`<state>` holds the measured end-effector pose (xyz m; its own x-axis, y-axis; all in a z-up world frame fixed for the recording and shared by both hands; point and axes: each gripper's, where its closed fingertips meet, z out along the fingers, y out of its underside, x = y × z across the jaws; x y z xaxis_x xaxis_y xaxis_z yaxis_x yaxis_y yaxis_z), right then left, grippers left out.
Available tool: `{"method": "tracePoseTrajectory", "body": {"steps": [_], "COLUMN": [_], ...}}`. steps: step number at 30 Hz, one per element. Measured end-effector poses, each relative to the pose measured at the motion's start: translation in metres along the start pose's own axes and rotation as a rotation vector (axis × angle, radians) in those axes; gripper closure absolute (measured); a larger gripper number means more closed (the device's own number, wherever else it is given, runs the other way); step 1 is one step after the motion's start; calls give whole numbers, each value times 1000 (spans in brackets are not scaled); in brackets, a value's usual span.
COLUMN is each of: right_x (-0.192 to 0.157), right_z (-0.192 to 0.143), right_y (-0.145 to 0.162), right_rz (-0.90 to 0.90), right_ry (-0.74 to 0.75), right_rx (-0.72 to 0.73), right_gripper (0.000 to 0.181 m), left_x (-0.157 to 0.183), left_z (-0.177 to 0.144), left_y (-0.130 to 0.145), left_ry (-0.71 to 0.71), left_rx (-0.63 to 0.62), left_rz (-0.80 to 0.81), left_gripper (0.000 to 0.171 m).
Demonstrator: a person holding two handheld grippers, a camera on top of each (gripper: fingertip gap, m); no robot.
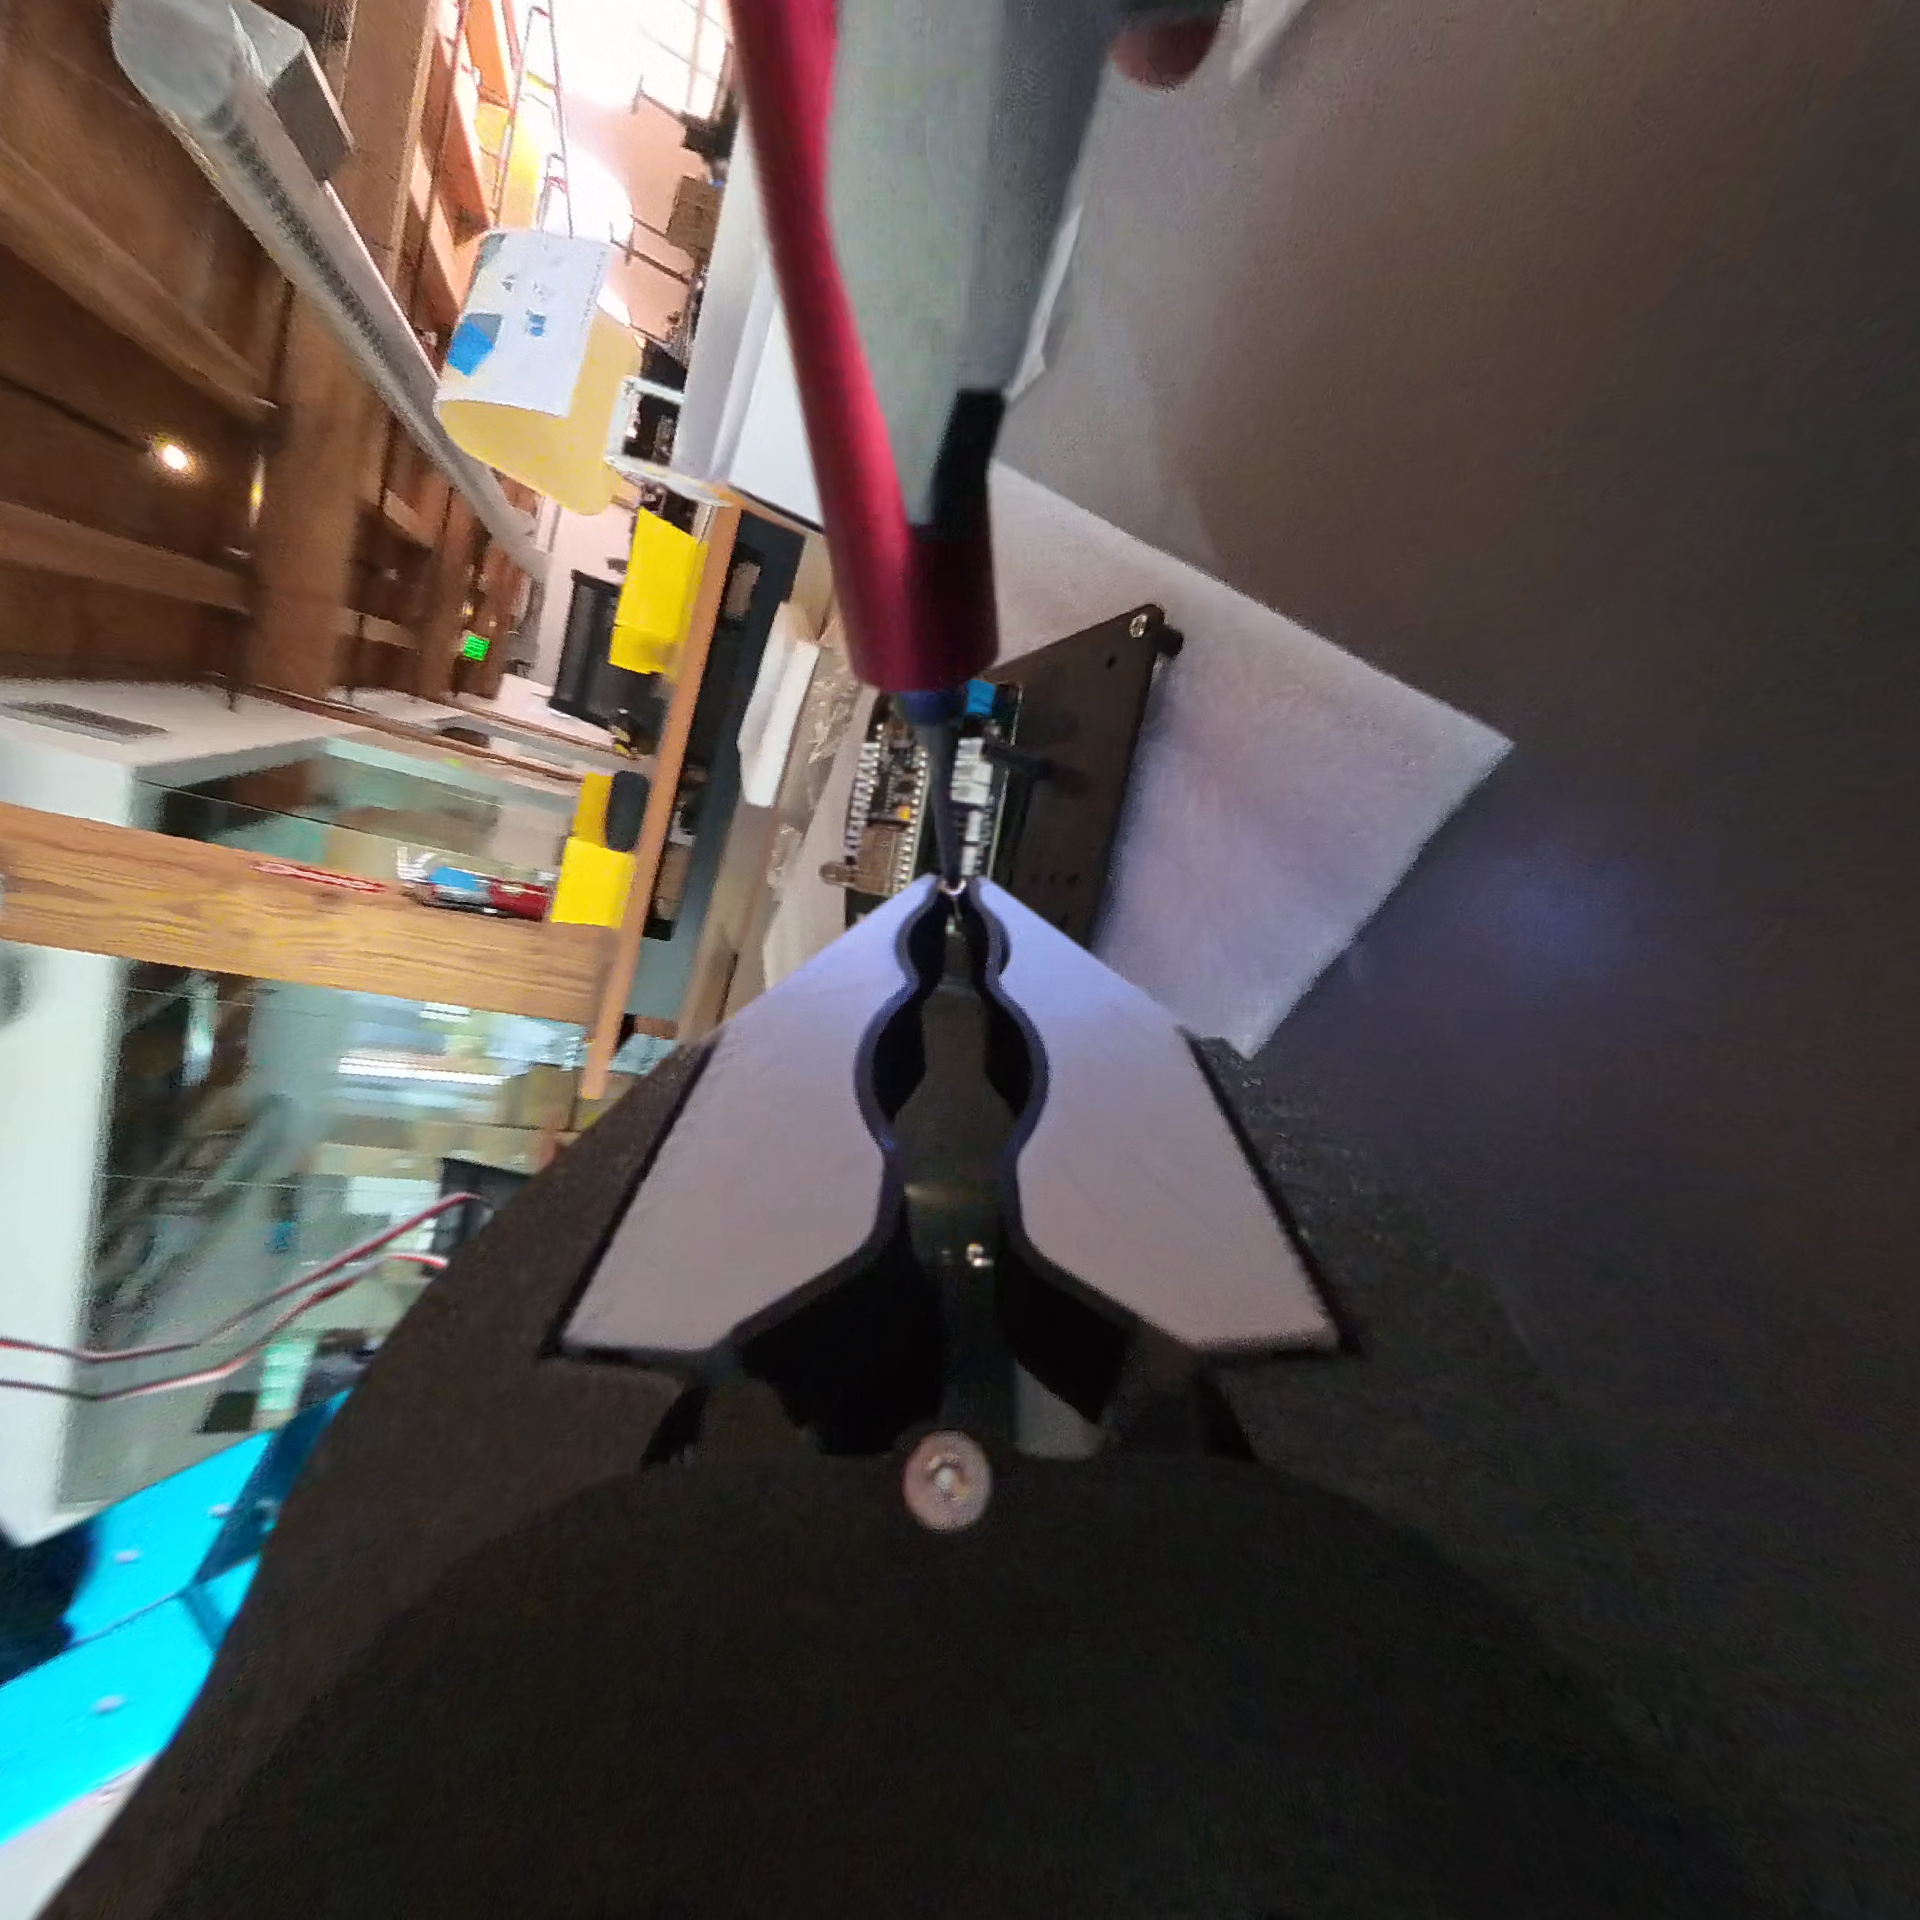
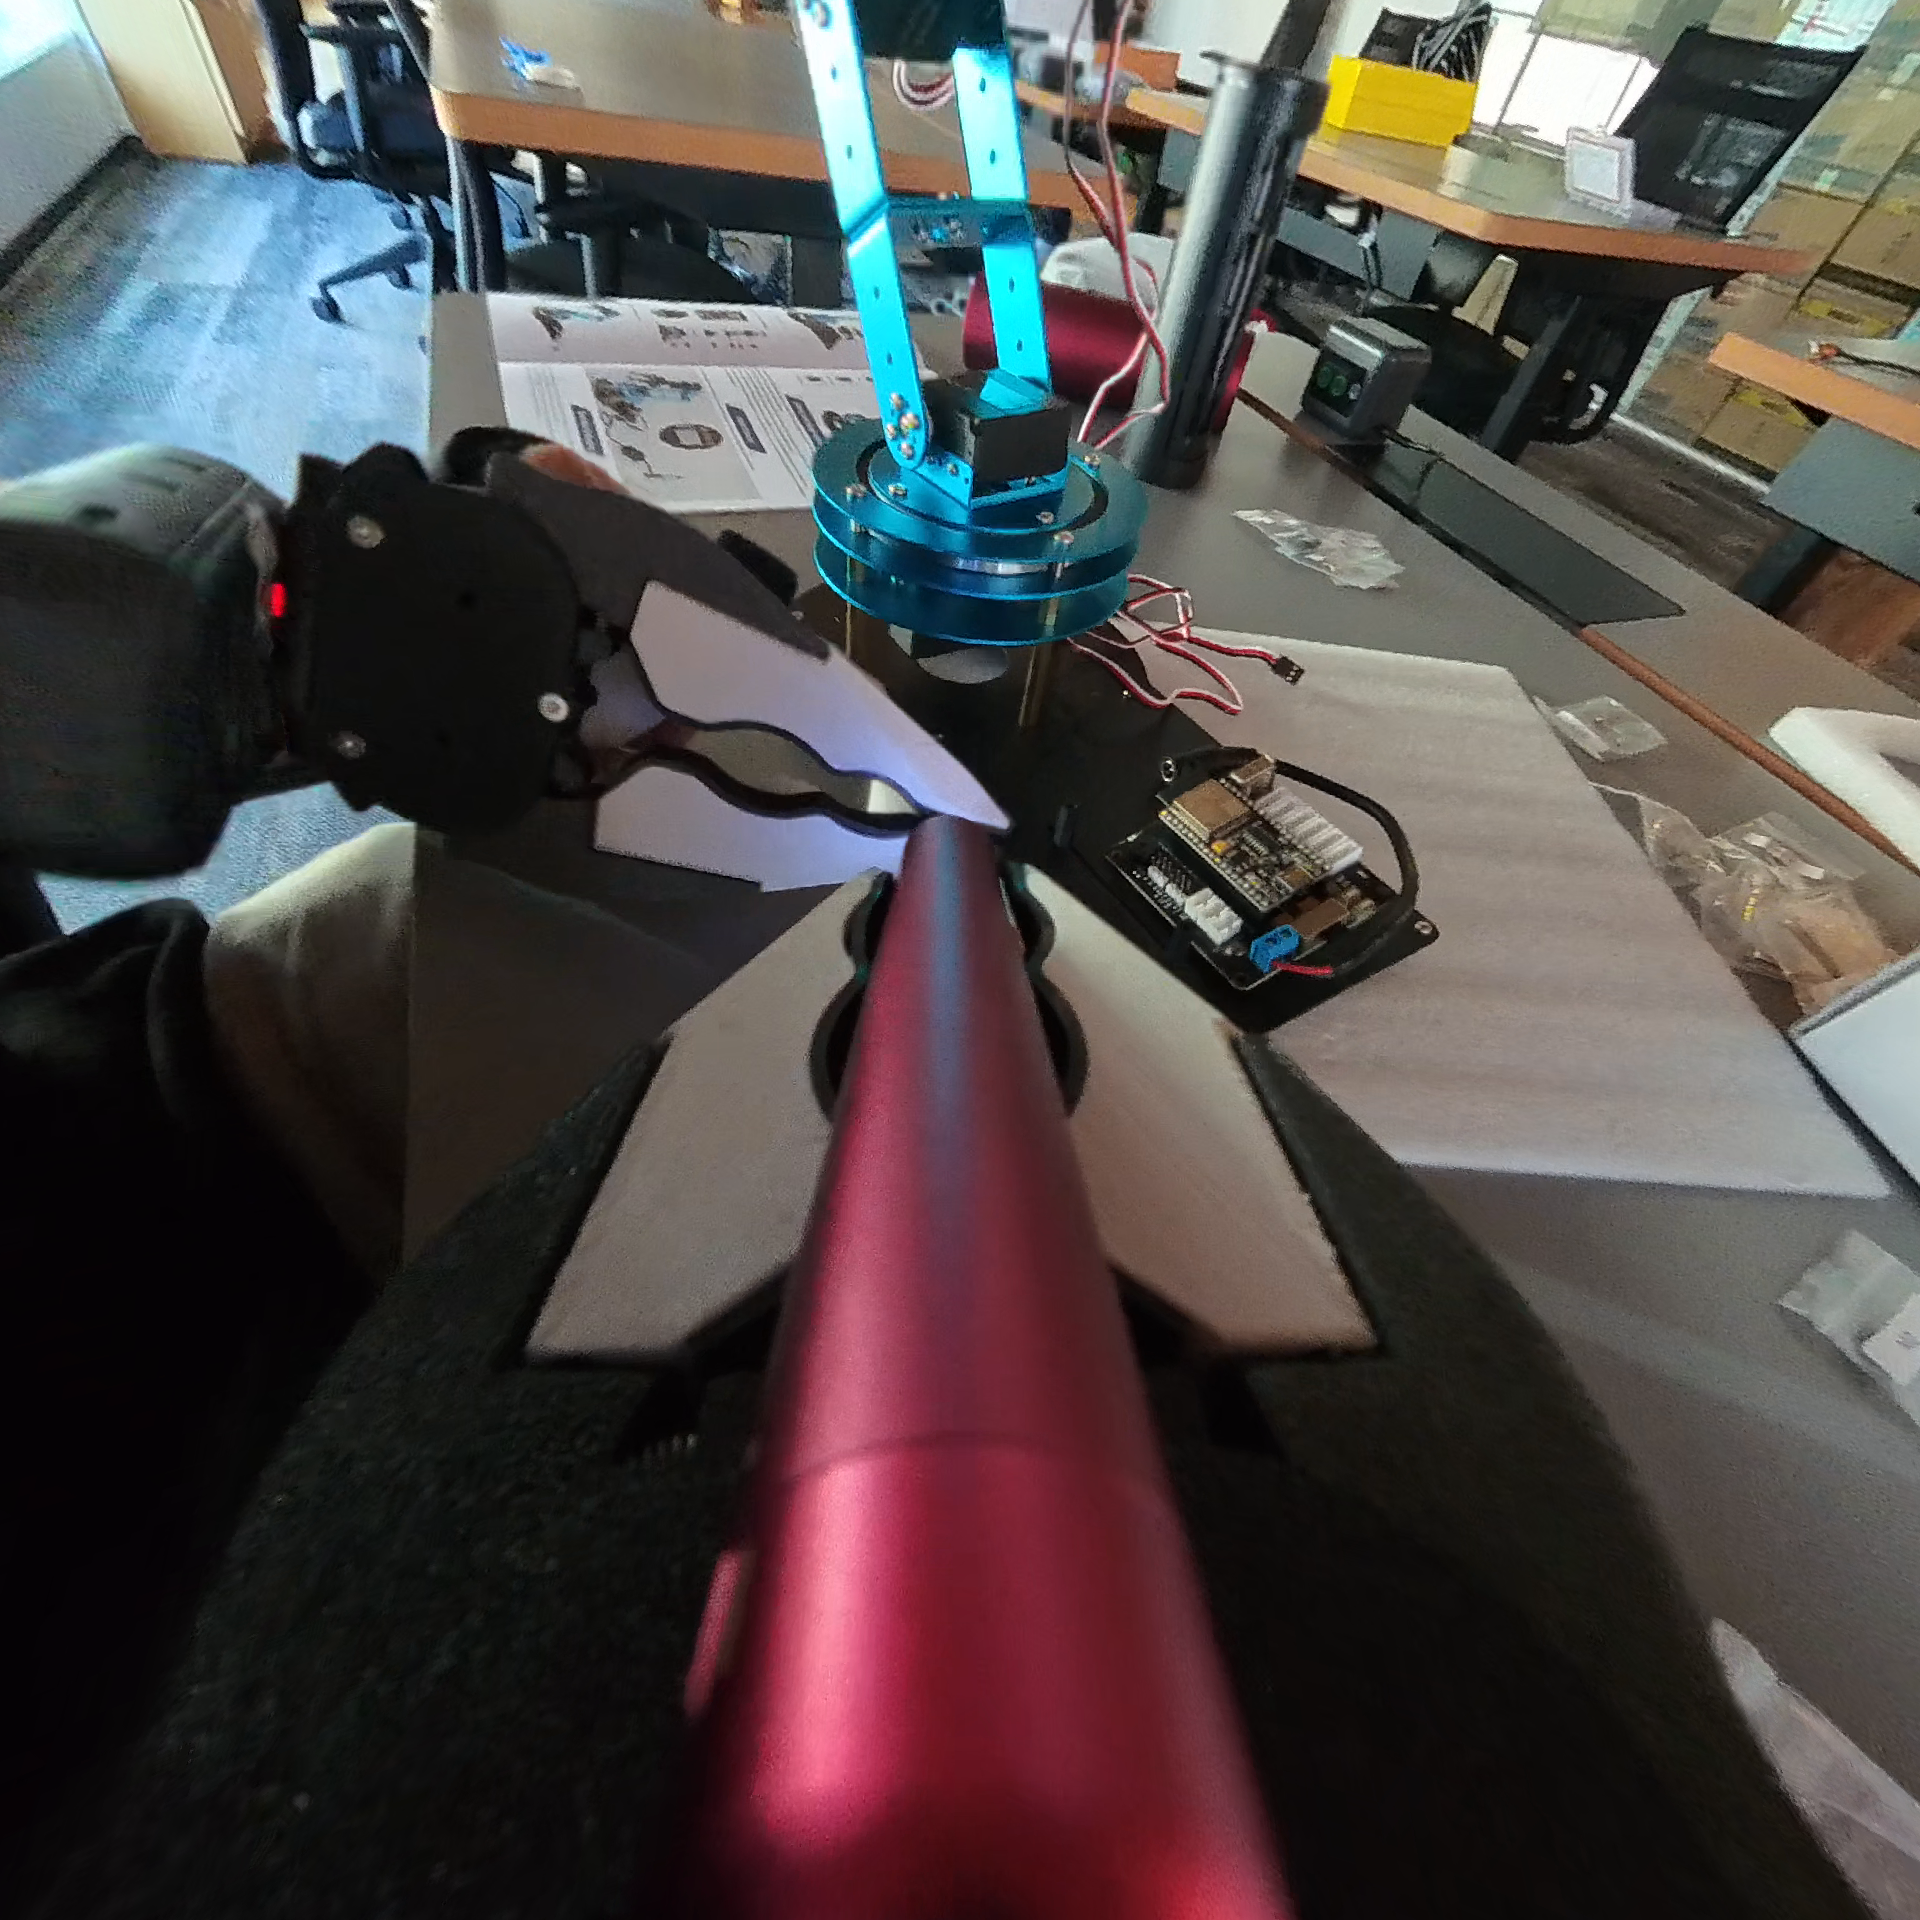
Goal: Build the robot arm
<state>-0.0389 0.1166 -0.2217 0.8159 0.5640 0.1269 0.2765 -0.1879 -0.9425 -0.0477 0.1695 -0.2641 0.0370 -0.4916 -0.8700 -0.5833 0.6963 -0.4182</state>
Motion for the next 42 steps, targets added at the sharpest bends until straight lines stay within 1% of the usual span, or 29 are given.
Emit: {"method": "tracePoseTrajectory", "body": {"steps": [3, 6, 9, 14, 15, 16, 18, 20, 23, 25, 27, 30, 33, 35, 37, 39, 42], "right_x": [3, 8, 11, 10, 10, 10, 12, 18, 22, 27, 34, 47, 58, 60, 59, 58, 55], "right_z": [-1, -3, -6, -17, -20, -23, -31, -38, -48, -52, -56, -61, -66, -67, -68, -68, -68], "right_y": [-3, -4, 1, 7, 6, 4, -1, -4, -9, -9, -6, -4, -3, -2, 1, 3, 3], "right_rz": [62, 225, 392, 434, 437, 436, 428, 395, 362, 337, 315, 301, 311, 338, 361, 366, 365], "right_ry": [33, 52, 64, 69, 65, 58, 58, 80, 87, 106, 134, 178, 198, 183, 166, 158, 141], "right_rx": [-7, 25, 68, 108, 115, 127, 146, 157, 184, 200, 198, 199, 213, 224, 223, 218, 218], "right_gripper": [160, 160, 160, 160, 160, 160, 160, 160, 160, 160, 160, 161, 161, 161, 161, 161, 160], "left_x": [-6, -10, -5, 0, 1, 3, 5, 5, -6, -18, -26, -33, -32, -36, -30, -23, -19], "left_z": [3, 5, 7, 6, 5, 5, 2, -3, -12, -15, -12, 10, 41, 60, 69, 72, 77], "left_y": [-1, -5, -11, -29, -31, -32, -33, -30, -25, -25, -24, -18, -9, -6, -3, 1, 13], "left_ry": [-42, -83, -96, -81, -68, -48, -5, 51, 137, 217, 328, 446, 516, 509, 566, 627, 688], "left_rx": [-37, -62, -73, -33, -28, -33, -34, -46, -67, -80, -125, -221, -324, -343, -371, -396, -459], "left_rz": [87, 160, 214, 198, 189, 178, 163, 155, 143, 96, 18, -78, -114, -92, -94, -90, -27], "left_gripper": [170, 170, 170, 168, 163, 153, 141, 135, 128, 127, 122, 121, 110, 108, 97, 93, 87]}}
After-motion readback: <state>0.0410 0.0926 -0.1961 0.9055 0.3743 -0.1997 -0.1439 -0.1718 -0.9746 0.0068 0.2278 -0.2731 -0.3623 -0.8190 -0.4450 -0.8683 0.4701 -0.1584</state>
